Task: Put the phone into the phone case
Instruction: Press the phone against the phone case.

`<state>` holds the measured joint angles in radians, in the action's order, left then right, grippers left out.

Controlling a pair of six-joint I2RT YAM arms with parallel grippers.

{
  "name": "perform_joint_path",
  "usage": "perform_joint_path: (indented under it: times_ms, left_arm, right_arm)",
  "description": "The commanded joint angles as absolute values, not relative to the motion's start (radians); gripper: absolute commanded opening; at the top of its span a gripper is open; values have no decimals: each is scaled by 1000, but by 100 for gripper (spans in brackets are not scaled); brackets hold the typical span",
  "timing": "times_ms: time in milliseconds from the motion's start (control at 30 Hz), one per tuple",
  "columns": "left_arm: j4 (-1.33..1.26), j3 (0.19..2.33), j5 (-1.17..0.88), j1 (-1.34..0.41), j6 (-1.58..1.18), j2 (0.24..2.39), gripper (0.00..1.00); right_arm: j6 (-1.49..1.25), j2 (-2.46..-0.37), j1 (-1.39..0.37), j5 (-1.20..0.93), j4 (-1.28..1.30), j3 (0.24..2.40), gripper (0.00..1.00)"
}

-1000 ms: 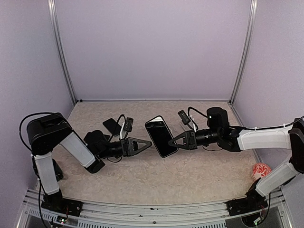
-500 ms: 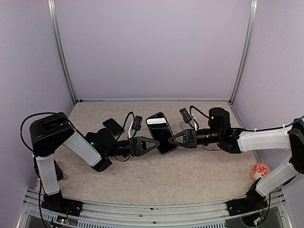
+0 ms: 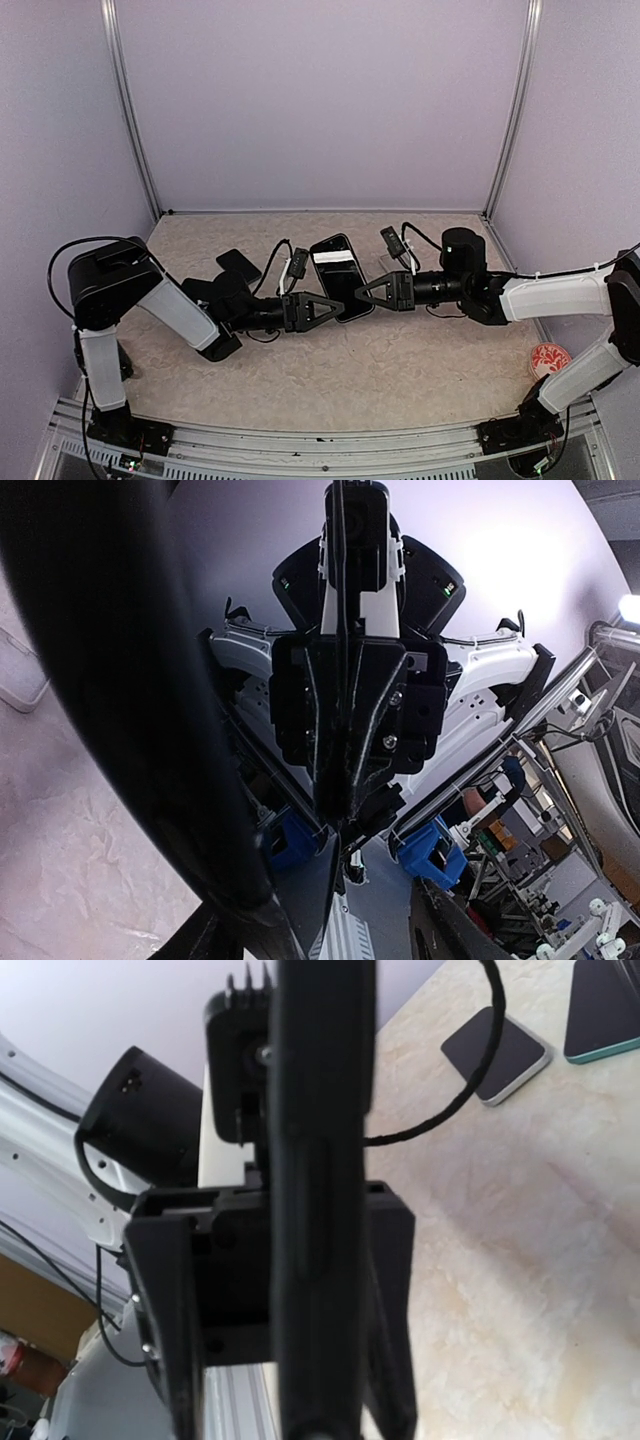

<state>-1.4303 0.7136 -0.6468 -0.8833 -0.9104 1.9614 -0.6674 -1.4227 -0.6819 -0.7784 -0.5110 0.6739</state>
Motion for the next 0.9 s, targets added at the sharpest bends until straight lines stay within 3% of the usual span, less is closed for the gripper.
perform_joint_path:
  times_ms: [0,633,800,867]
  left_arm:
    - [-1403,750,-687,-904,-893,1989,51]
    - [-1397,760,-671,-906,-910,2019,1]
    - [-1349,758,-644,-898,-905,2008,0]
    - [-1351,754,-644,-894,-905,2004,9]
  right_arm:
    - [-652,-1387,-679,-758,-616,677,0]
    - [-567,-1369,-685,-680,-545,674,0]
    - [-531,-1361,-691,-652,-504,683,0]
    - [-532,-1363,-691,-653,-508,683,0]
